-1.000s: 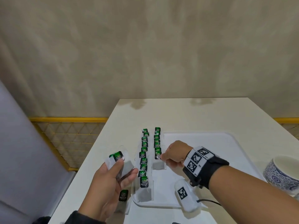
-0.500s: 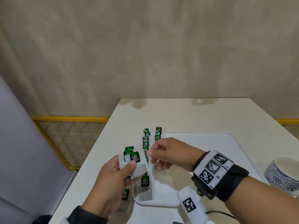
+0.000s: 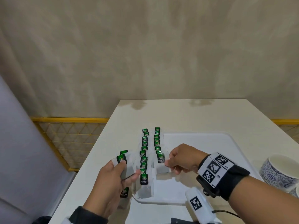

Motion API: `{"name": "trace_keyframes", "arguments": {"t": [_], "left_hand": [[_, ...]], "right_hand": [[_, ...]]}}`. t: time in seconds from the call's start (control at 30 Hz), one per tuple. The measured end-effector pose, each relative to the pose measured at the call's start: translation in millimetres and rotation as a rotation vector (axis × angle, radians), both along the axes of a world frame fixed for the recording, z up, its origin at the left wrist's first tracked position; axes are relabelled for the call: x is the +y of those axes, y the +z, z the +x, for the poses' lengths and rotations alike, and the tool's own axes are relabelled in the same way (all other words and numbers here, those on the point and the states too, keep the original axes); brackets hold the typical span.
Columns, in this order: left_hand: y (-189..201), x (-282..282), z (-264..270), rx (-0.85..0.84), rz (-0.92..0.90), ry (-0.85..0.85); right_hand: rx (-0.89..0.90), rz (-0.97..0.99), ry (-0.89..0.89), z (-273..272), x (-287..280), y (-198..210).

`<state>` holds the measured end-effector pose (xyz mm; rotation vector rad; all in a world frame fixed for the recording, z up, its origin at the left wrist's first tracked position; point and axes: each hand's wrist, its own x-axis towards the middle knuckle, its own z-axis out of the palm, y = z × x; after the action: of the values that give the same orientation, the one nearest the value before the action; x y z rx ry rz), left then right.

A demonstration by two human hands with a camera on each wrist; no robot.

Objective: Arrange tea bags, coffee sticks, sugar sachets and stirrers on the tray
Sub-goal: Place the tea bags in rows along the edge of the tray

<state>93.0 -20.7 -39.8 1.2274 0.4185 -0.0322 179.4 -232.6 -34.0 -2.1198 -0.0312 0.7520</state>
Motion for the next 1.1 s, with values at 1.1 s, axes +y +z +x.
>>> {"name": "trace_keyframes", "arguments": {"t": [1.1], "left_hand": [[3,-17,-1,-0.039,0.15,-0.206]], "right_hand": [[-0.143,0.346,0.127,-30,24,21]]}}
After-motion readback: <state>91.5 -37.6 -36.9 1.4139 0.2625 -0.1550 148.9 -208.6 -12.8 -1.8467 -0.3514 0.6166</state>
